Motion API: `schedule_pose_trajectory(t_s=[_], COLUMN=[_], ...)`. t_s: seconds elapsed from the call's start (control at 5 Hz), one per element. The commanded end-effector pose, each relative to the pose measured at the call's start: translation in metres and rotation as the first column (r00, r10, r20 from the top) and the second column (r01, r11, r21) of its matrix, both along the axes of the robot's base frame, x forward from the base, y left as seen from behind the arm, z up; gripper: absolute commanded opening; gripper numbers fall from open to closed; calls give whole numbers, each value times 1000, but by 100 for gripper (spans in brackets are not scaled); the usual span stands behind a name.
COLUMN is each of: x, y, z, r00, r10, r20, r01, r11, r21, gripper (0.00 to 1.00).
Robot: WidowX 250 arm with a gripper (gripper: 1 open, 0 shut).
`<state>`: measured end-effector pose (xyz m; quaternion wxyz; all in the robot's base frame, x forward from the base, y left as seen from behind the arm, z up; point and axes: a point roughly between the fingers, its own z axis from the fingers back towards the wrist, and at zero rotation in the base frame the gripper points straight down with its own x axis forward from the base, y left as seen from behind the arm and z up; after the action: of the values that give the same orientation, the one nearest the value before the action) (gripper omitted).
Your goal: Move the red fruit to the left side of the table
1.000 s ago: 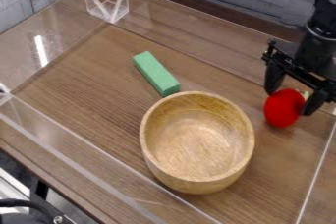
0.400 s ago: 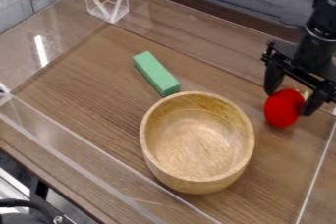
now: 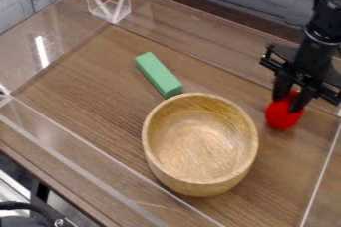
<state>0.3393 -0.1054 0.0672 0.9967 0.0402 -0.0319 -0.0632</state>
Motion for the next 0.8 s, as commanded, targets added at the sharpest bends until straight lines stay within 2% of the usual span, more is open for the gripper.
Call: schedule_pose_trajectory(t_s=[0.0, 0.2, 0.4, 0.6], x=[1, -9, -20, -37], y=[13, 44, 82, 125], z=[53, 80, 90, 91], r00=[991, 978, 957, 926], r10=[38, 122, 230, 338], r20=[126, 171, 179, 168], r01=[-36, -123, -233, -343], r11=[999, 992, 972, 939], r21=[-15, -7, -4, 1], gripper=[0, 0, 0, 0])
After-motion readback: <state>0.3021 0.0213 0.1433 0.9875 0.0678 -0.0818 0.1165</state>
